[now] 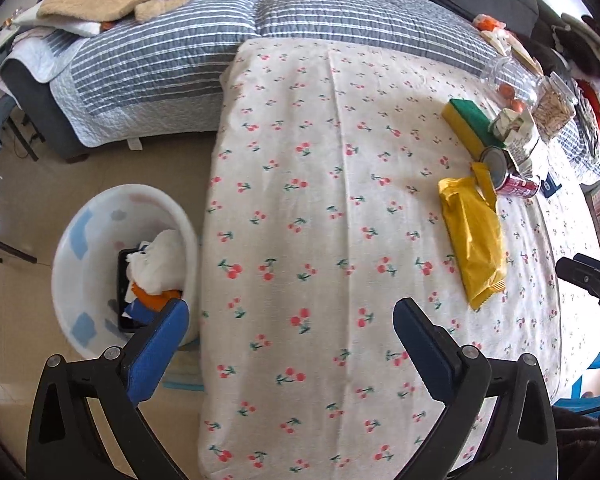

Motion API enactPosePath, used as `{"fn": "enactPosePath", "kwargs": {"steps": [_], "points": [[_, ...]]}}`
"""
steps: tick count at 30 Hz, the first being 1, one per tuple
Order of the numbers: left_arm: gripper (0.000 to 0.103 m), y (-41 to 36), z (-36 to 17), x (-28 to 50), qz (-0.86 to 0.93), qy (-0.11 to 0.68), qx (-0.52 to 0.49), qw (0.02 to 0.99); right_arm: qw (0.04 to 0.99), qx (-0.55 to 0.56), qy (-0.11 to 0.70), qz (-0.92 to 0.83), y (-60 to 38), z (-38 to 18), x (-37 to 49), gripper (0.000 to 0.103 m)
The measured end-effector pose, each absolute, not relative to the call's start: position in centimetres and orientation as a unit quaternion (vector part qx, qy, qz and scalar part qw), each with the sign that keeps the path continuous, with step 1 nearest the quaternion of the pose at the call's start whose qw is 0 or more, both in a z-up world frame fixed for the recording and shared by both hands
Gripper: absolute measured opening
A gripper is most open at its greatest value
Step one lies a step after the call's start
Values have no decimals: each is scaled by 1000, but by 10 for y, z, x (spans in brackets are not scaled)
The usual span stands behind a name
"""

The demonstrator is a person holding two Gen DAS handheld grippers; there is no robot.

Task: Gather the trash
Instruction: 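Grasp the yellow snack packet with the left tool while the right tool approaches the small blue box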

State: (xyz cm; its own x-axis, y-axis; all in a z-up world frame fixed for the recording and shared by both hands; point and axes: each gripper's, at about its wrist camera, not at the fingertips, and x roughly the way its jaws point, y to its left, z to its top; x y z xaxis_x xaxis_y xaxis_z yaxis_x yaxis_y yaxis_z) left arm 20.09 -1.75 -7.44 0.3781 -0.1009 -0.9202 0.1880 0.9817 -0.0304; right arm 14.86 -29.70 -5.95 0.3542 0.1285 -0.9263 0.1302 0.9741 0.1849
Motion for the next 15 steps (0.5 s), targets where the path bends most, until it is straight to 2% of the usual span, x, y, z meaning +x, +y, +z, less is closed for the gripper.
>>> {"fn": "enactPosePath", "kwargs": {"steps": [15], "points": [[102,-150,-90,215,-149,562,9,813,801,105,587,-54,-388,-75,118,97]]}}
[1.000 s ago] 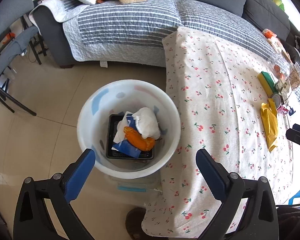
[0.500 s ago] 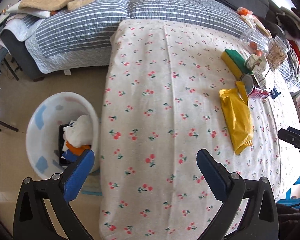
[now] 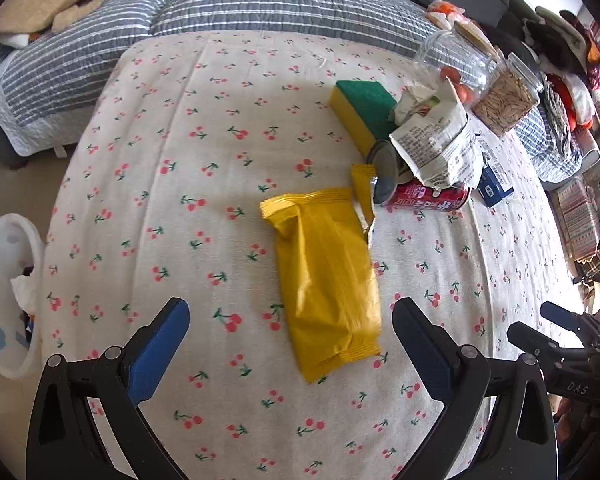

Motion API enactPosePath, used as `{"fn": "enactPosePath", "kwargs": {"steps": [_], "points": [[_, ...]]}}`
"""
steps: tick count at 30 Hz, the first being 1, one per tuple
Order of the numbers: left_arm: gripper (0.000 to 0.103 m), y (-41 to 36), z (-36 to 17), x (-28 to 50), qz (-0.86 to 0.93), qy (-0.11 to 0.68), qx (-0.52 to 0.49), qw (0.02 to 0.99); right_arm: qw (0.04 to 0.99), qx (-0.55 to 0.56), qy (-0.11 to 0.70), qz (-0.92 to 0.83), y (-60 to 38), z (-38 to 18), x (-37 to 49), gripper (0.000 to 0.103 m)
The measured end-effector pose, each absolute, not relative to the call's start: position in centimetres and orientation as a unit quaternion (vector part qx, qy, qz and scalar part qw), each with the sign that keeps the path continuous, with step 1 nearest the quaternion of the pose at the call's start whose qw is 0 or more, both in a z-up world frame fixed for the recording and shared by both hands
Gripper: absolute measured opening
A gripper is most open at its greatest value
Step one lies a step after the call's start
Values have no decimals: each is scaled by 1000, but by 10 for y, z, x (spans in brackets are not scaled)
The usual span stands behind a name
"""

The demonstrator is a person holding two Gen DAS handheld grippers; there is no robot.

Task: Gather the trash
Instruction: 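Grasp the yellow snack packet with the left tool while the right tool approaches the small blue box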

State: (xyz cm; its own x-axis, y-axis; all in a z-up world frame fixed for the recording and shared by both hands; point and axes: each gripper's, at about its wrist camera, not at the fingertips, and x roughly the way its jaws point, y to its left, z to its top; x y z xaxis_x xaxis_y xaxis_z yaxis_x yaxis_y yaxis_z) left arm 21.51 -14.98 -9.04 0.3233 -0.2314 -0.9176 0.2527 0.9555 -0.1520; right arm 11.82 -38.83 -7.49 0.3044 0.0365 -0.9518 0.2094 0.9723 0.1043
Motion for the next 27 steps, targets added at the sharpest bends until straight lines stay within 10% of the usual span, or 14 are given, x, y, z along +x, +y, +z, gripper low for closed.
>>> {"fn": "enactPosePath", "kwargs": {"steps": [14,27], "points": [[51,-178,-115,225,-153,563,14,812,796,124,586,-92,-435,-79,104,97],[44,-160,-95,226,-189,545,36,816,831,59,550,-58,-457,-76,201,97]]}}
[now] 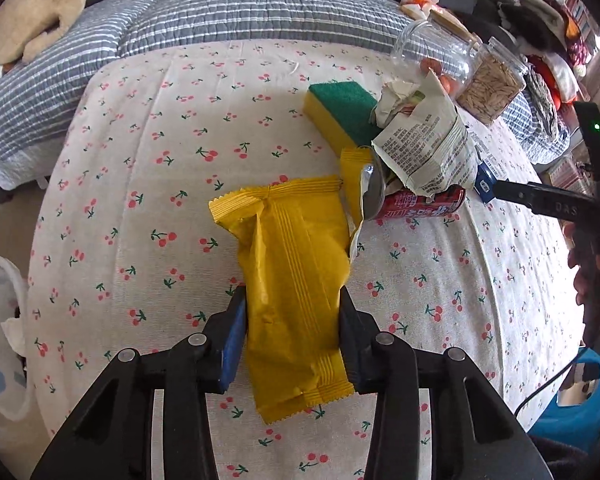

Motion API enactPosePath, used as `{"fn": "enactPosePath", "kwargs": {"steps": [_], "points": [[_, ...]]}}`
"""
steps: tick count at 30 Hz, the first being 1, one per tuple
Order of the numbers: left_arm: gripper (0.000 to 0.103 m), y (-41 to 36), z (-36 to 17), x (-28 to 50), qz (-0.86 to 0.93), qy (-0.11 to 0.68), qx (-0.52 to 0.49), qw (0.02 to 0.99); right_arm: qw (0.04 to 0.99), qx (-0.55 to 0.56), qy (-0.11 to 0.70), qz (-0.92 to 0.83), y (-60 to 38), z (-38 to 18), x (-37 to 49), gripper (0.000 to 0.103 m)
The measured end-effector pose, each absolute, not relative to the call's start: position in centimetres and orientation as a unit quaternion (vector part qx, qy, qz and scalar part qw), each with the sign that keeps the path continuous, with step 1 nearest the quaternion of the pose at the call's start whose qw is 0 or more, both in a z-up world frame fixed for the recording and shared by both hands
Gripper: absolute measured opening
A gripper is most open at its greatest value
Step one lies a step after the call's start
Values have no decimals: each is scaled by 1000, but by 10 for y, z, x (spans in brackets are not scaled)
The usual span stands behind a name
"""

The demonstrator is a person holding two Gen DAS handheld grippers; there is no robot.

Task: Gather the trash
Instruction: 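Grasp the yellow snack packet with the left tool while the right tool approaches the small blue box, then grasp the small blue box with the right tool while the left tool lifts the packet, then carry the yellow packet over the bin and open the left tool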

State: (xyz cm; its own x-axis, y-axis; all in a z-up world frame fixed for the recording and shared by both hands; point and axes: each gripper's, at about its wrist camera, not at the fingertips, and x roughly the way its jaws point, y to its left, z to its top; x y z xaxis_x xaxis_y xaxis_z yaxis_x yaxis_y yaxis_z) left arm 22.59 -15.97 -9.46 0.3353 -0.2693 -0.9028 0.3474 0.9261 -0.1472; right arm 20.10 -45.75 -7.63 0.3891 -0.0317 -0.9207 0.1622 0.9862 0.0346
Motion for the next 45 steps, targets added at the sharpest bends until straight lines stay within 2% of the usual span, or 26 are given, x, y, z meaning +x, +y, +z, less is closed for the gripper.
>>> {"fn": "enactPosePath", "kwargs": {"steps": [8,13,15,24,36,45], "points": [[44,-157,-97,226,-209,555,35,804,843,59,534,-39,-459,-105,232,95],[44,-156,-97,226,-212,557,29,802,850,62,521,-44,-459,-113,238,81],[44,-154,-96,225,-214,558,26,801,853,55,517,-39,-456,-109,237,68],[43,-139,-91,218,-220,561,12,798,836,21,547,-37,-437,-92,220,67],[43,-92,-73,201,-212,553,-24,805,816,26,573,-71,-405,-45,150,67],[43,-52,-67,190,-192,549,-38,813,824,41,563,-54,-372,-26,106,67]]}}
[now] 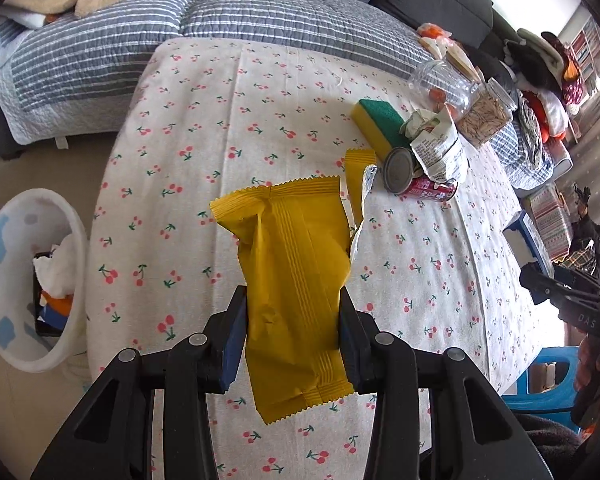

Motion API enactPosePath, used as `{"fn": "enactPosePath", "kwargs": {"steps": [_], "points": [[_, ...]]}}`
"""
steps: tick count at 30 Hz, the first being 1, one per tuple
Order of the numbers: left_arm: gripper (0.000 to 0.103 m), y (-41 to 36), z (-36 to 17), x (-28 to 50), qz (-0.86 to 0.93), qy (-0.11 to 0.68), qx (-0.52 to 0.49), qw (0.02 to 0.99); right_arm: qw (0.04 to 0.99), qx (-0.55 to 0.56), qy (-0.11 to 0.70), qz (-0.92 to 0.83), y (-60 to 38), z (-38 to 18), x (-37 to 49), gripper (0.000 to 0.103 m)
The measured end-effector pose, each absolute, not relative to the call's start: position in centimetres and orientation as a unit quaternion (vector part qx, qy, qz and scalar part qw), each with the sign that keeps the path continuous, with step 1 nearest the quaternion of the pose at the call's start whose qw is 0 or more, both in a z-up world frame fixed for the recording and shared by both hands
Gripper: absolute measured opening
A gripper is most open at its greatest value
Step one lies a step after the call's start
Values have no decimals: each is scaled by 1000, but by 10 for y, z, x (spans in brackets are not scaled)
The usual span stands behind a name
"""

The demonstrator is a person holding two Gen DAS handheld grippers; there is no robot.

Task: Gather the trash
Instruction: 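Carry the yellow packet over the bin and open the left tool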

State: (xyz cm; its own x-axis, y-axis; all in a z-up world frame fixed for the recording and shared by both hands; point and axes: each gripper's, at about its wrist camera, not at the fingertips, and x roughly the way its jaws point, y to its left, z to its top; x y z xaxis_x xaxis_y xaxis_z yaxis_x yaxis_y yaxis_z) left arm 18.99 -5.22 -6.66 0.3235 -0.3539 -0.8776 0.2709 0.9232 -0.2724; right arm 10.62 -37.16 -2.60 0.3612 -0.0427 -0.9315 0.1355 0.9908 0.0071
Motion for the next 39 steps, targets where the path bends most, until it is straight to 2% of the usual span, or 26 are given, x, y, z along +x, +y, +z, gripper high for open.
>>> {"fn": "enactPosePath", "kwargs": {"steps": [7,21,36,37,39], "points": [[43,-16,-60,189,-172,541,-61,821,829,57,557,-18,-335,-30,88,67],[43,77,-52,193,-108,518,-93,844,835,1,548,46,-256,-33,106,67],[44,178,-81,215,1,518,-152,842,831,-9,547,105,-186,-41,127,67],[45,181,-84,217,8,518,-154,841,830,-10,547,107,-183,-41,127,67],[55,185,-91,222,19,526,-155,836,830,-11,547,110,-178,-43,129,67]]}}
